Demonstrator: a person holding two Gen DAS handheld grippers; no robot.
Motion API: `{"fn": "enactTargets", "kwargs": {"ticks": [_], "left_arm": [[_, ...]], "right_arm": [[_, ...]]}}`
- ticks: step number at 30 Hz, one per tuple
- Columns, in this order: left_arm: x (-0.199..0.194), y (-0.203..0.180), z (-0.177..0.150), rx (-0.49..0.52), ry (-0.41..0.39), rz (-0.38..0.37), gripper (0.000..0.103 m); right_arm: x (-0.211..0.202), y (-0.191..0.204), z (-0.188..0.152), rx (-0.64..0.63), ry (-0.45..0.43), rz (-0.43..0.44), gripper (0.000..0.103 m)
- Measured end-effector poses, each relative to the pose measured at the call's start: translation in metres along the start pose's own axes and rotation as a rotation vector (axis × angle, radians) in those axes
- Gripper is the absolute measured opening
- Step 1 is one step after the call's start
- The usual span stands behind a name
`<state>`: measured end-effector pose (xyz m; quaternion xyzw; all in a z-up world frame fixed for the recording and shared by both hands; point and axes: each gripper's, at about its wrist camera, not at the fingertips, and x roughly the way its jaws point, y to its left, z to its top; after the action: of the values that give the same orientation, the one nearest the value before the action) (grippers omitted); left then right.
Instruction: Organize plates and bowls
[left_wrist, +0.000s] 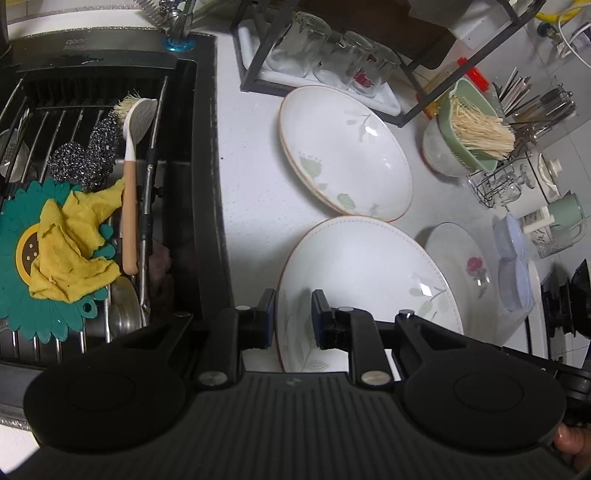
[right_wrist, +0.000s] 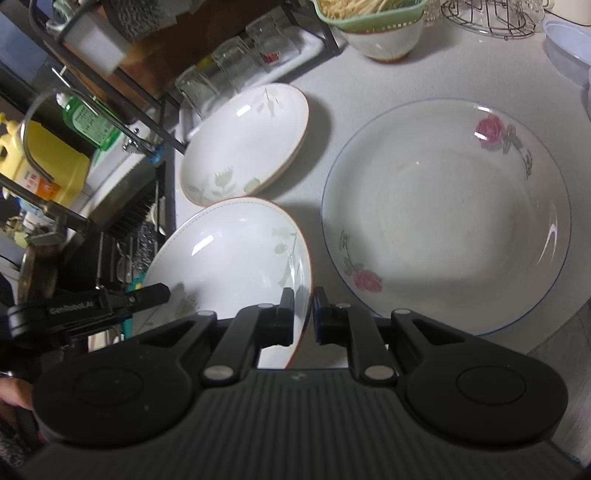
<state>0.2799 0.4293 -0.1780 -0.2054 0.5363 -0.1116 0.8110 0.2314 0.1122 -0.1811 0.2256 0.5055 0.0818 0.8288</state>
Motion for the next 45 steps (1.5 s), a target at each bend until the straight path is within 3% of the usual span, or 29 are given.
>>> {"fn": "enactTargets", "kwargs": {"ticks": [14, 29, 45], "left_arm": [[0.017, -0.040, 0.000, -0.022, 0.024, -0.027, 0.023], [0.041, -0.093, -0.004, -0.086, -0.004, -0.042, 0.023], [0.096, -0.142, 0.001, 0.001, 0.064, 0.027, 0.023]], "right_arm": [[-0.019, -0.047, 0.012, 0.103, 0.009, 0.042, 0.013], [-0.038, -0.092, 0.055, 0.017, 0.019, 0.073, 0.013], [-0.018, -0.149, 0.078, -0.008, 0.076, 0.047, 0.013]]}}
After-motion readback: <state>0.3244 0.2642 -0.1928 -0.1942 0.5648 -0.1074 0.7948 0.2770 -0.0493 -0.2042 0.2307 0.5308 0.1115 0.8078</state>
